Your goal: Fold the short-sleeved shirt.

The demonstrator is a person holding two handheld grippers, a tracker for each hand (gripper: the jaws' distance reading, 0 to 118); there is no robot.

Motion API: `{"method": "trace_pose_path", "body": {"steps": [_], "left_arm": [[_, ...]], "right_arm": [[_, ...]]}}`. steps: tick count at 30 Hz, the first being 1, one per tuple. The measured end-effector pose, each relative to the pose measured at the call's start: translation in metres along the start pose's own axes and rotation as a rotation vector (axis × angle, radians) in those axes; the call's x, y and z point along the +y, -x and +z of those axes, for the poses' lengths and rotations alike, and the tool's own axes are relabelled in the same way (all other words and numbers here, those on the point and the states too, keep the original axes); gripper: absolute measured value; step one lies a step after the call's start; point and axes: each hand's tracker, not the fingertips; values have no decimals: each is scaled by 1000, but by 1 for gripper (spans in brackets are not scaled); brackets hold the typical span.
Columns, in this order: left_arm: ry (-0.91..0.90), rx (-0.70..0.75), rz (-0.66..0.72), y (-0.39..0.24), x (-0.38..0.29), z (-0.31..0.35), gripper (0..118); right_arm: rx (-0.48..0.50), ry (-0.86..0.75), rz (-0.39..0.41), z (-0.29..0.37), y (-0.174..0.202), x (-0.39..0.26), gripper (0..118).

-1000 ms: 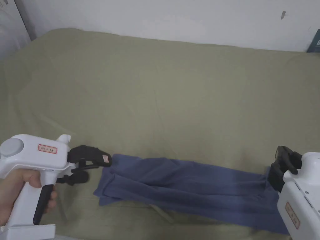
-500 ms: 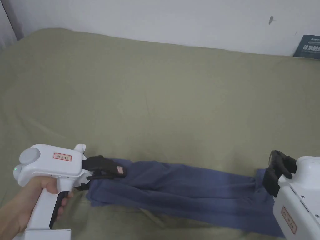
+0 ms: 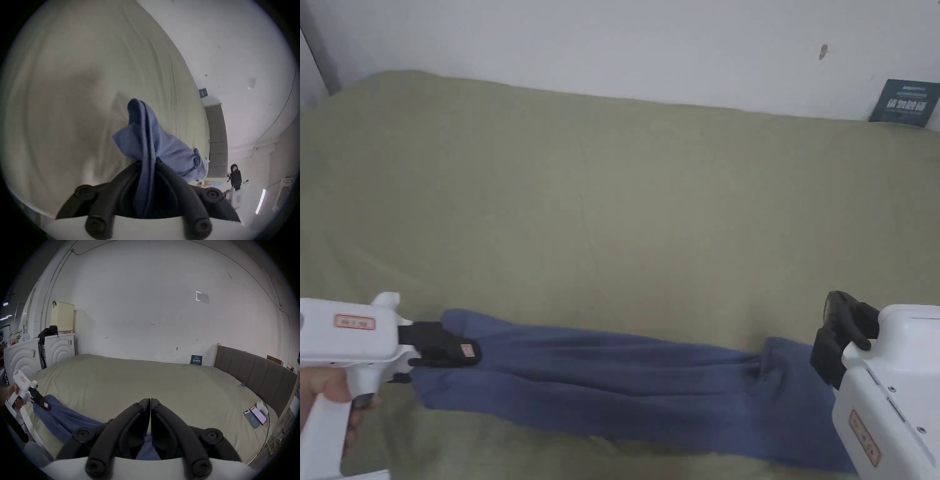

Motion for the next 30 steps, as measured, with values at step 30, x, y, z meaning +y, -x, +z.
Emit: {"method": "trace_pose_path", "body": {"steps": [30], "left_arm": [[112,290,-469,-196,-91,-157,7]], "right_arm": [[-21,-10,-42,23,-22,-12,8]]}}
